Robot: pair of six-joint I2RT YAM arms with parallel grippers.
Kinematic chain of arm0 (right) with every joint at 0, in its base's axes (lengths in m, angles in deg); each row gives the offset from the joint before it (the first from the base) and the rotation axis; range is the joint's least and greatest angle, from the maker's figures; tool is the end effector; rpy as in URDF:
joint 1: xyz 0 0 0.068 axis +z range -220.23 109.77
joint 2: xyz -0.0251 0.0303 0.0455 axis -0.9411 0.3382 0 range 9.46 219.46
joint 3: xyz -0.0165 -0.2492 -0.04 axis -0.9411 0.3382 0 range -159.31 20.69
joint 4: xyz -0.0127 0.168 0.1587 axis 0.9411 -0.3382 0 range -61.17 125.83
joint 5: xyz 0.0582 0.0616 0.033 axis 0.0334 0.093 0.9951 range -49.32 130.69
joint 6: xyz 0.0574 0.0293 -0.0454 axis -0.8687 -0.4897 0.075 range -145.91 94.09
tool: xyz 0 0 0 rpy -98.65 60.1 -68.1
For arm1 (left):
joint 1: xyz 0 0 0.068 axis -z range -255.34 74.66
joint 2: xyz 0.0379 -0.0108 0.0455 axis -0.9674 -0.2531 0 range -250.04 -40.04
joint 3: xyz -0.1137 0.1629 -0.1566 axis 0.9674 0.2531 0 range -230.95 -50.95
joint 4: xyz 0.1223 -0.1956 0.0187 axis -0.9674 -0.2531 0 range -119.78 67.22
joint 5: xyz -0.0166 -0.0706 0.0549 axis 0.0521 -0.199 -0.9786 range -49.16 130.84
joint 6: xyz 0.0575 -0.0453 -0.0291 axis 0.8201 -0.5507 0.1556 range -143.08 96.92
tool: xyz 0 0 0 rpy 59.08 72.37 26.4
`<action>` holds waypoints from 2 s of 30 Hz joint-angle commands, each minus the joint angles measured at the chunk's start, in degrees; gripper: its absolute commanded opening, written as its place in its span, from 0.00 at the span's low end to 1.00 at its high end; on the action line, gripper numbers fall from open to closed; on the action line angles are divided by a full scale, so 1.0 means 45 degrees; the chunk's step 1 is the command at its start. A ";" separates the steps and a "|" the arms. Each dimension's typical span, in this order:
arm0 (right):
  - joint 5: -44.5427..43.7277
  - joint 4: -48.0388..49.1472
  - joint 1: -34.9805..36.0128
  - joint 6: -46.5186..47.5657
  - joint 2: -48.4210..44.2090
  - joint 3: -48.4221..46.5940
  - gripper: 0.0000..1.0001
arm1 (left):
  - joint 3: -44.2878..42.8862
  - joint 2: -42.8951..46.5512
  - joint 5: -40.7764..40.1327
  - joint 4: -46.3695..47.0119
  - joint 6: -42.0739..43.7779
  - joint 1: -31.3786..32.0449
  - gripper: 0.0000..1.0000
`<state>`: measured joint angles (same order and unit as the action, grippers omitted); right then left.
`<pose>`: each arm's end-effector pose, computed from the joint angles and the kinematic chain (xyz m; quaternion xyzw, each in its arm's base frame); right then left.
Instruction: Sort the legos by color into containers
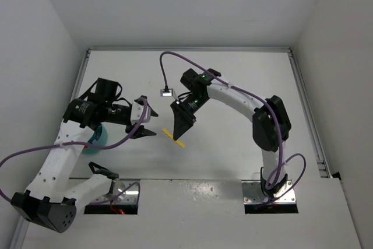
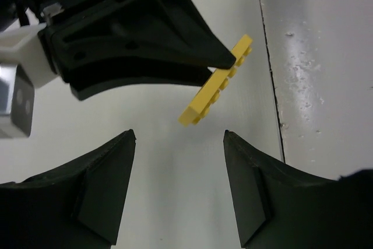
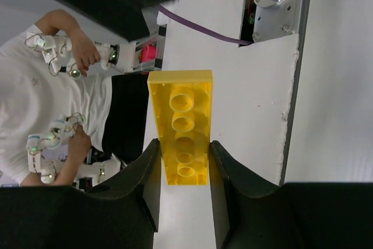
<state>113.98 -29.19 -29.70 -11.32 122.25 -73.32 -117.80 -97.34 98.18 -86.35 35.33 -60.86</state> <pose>0.2202 0.2734 0.2333 0.3994 -0.6952 -0.5906 0.0915 0.1341 -0.0934 0.3235 0.6149 0.5833 -0.3218 0.4220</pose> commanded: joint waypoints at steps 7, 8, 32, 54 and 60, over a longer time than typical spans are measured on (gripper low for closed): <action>0.0255 -0.0260 0.0250 0.0274 0.0363 -0.1059 0.00 | 0.0616 0.0018 -0.0065 0.0922 -0.0381 0.1935 0.67; 0.0255 -0.0260 0.0250 0.0390 0.0365 -0.1060 0.00 | 0.0617 0.0018 -0.0202 0.0924 -0.0383 0.2074 0.65; 0.0606 -0.1139 0.0602 0.1543 -0.0260 -0.1294 0.00 | 0.1203 -0.0099 -0.1413 0.2271 -0.1984 0.3286 0.45; -0.0935 0.0051 0.0056 0.0001 -0.0631 -0.1567 0.45 | 0.0053 0.0291 -0.3755 0.1042 -0.2590 0.3403 0.06; -0.3510 0.1202 -0.0785 -0.1676 -0.0747 -0.2271 0.46 | -0.2015 -0.1052 -0.7112 -0.1025 -0.2707 0.3403 0.06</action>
<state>105.76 -29.16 -30.90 -14.05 122.54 -81.04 -120.75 -98.74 75.10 -85.34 24.12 -45.67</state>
